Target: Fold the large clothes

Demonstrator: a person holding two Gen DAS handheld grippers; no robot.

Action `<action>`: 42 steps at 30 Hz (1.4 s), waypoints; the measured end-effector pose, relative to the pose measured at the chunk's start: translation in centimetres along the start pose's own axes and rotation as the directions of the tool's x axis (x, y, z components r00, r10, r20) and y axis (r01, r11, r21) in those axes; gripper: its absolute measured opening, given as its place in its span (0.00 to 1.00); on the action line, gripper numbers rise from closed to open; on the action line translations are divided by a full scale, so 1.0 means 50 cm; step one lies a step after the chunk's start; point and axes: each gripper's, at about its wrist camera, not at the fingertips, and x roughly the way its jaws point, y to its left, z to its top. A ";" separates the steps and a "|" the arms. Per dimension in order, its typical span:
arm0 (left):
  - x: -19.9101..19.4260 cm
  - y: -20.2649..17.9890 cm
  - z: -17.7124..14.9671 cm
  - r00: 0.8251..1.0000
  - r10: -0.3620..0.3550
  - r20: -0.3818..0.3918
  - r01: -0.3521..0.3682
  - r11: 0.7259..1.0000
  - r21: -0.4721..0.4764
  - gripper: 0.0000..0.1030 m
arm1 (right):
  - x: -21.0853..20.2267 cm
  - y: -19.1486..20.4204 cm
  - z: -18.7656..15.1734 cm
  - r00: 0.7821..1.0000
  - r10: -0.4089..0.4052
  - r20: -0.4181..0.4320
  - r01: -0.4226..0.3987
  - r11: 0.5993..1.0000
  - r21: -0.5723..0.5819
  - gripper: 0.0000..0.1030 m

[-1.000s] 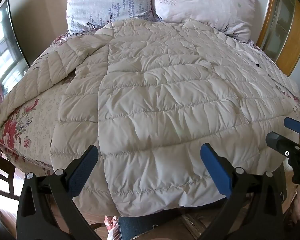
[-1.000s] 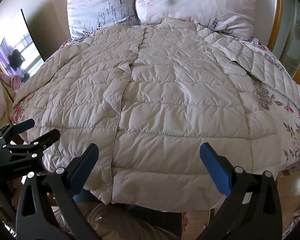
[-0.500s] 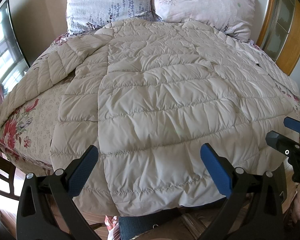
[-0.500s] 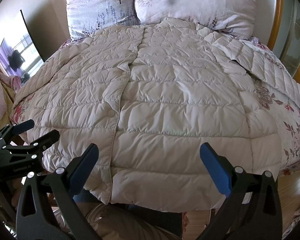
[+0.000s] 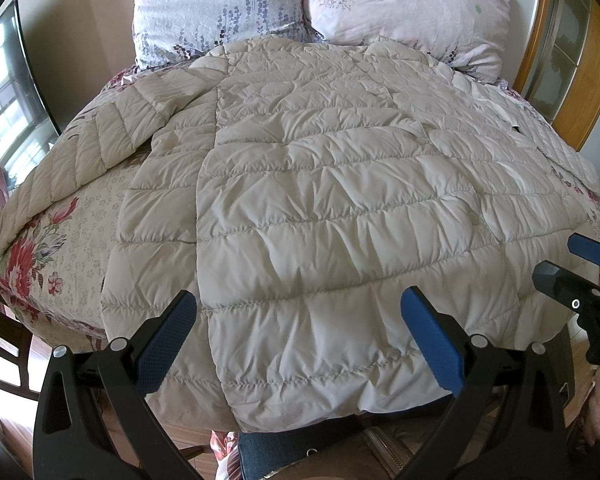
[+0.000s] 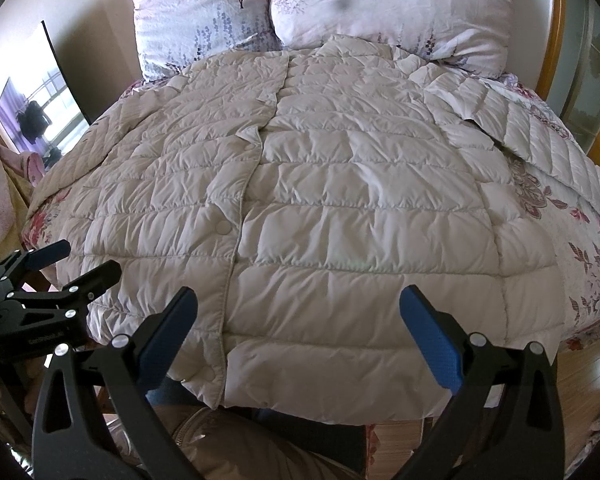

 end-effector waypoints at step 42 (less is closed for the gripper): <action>0.007 0.023 0.039 1.000 -0.028 0.005 0.028 1.000 0.000 0.99 | -0.008 -0.058 0.049 0.979 0.189 0.082 -0.198 0.973 0.120 0.98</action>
